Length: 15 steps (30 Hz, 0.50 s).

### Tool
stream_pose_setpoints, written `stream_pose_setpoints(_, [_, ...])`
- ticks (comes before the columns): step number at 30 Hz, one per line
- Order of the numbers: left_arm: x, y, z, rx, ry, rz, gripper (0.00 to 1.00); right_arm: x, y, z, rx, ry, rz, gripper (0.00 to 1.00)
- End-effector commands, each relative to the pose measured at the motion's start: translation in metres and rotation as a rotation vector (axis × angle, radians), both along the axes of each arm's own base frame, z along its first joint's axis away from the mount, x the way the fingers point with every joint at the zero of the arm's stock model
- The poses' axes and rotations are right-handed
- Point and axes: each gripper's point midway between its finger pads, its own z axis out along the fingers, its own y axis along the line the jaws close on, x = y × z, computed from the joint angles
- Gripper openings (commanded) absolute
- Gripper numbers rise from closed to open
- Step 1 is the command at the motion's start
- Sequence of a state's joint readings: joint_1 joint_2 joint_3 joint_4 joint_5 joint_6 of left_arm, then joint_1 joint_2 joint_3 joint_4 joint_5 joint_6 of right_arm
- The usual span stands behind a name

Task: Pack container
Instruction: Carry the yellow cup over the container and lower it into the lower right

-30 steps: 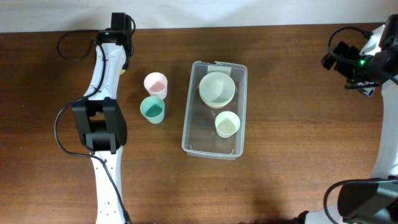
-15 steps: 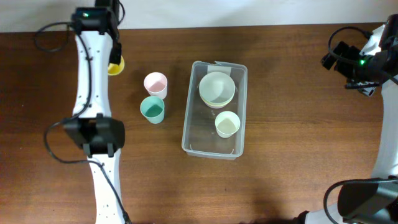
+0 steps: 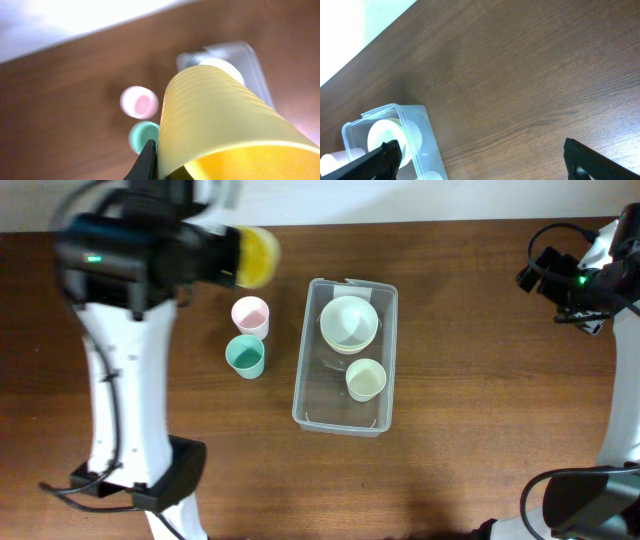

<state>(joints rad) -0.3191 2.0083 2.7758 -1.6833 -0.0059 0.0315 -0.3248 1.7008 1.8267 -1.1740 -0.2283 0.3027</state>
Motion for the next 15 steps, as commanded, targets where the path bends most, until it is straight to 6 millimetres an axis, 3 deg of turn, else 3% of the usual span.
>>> stream_pose_setpoints(1, [-0.016,-0.055,-0.052,0.045,0.168,-0.168,0.01,0.001,-0.002,0.0,-0.008,-0.002,0.001,0.99])
stream_pose_setpoints(9, [-0.059,-0.11,-0.137,0.178,0.395,-0.347,0.01,0.001,-0.002,0.0,-0.009,-0.002,0.001,0.99])
stream_pose_setpoints(15, [-0.062,-0.13,-0.164,0.201,0.402,-0.408,0.01,0.001,-0.002,0.0,-0.009,-0.002,0.001,0.99])
